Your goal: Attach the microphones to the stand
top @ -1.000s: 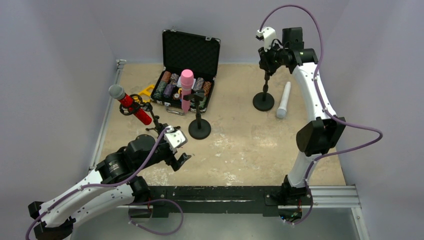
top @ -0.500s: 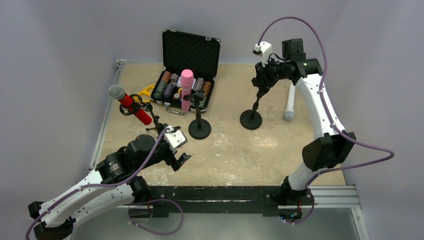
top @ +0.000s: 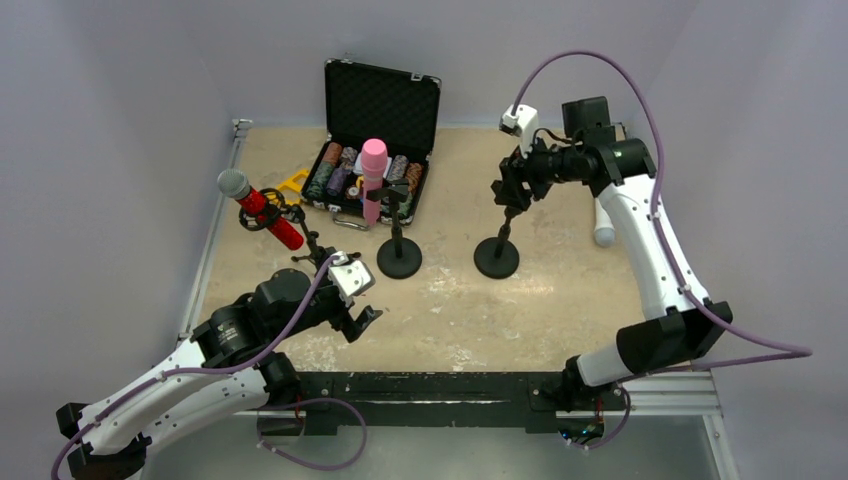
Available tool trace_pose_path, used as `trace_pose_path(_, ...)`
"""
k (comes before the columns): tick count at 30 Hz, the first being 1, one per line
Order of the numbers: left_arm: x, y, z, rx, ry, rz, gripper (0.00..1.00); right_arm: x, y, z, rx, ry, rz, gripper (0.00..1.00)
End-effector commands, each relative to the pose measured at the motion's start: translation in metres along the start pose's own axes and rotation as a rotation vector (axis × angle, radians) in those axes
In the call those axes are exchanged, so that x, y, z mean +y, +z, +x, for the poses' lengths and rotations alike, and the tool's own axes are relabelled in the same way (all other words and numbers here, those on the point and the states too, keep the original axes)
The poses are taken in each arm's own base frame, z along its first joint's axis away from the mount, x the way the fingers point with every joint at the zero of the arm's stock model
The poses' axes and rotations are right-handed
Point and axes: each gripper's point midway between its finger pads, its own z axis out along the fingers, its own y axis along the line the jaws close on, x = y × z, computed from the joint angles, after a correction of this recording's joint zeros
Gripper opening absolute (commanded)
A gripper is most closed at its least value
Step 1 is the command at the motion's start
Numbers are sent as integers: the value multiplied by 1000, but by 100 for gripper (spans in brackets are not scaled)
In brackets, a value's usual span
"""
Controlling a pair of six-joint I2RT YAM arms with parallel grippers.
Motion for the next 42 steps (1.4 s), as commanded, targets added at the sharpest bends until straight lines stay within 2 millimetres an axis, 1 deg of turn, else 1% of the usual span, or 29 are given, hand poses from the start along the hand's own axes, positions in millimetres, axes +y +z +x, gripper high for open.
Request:
trace_pose_path(1, 3, 0, -9, -41, 11, -8, 99, 14, -35, -18, -80, -50, 34, 67)
trace_pose_path(4, 2, 0, -10, -43, 11, -8, 99, 8, -61, -23, -128, -48, 95, 71)
trace_pose_path(5, 3, -1, -10, -44, 11, -8, 99, 2, -72, -24, -151, -33, 128, 72)
trace_pose_path(7, 2, -1, -10, -44, 11, -5, 99, -18, -93, -19, -188, 26, 235, 72)
trace_pose_path(8, 2, -1, -11, -45, 11, -4, 99, -36, -102, -10, -194, 68, 322, 73)
trace_pose_path(9, 2, -1, -11, -48, 10, -3, 99, -54, -104, 8, -181, 122, 407, 76)
trace_pose_path(10, 1, -2, -12, -51, 10, -1, 99, -74, -109, 18, -193, 142, 501, 78)
trace_pose_path(11, 1, -1, -12, -50, 11, 1, 99, -92, -110, 36, -170, 173, 594, 80)
trace_pose_path(12, 1, -1, -12, -50, 10, 3, 99, -107, -109, 53, -137, 197, 675, 82)
trace_pose_path(13, 0, -1, -12, -51, 9, 6, 99, -123, -107, 72, -100, 226, 755, 87)
trace_pose_path(15, 0, -2, -12, -51, 9, 8, 99, -151, -103, 106, -20, 280, 875, 88)
trace_pose_path(16, 0, -2, -12, -51, 8, 7, 99, -165, -104, 121, 23, 306, 940, 88)
trace_pose_path(17, 0, -2, -12, -53, 8, 6, 99, -177, -102, 135, 64, 330, 980, 89)
trace_pose_path(19, 1, -2, -12, -54, 8, 4, 99, -200, -101, 156, 128, 358, 1038, 89)
trace_pose_path(22, 1, -2, -12, -51, 9, 1, 99, -228, -93, 179, 195, 393, 1034, 89)
trace_pose_path(25, 1, 0, -9, -41, 9, 2, 99, -250, -83, 191, 261, 397, 1009, 90)
trace_pose_path(28, 1, 1, -9, -38, 11, -2, 99, -275, -77, 200, 312, 386, 1019, 91)
trace_pose_path(32, 2, 2, -8, -33, 11, -7, 99, -301, -70, 215, 359, 452, 981, 88)
trace_pose_path(34, 2, 2, -7, -30, 11, -8, 99, -307, -64, 225, 389, 474, 952, 86)
trace_pose_path(38, 3, 3, -7, -27, 13, -10, 99, -309, -53, 248, 457, 507, 900, 84)
trace_pose_path(42, 3, 2, -7, -32, 12, -12, 99, -307, -53, 269, 493, 560, 874, 82)
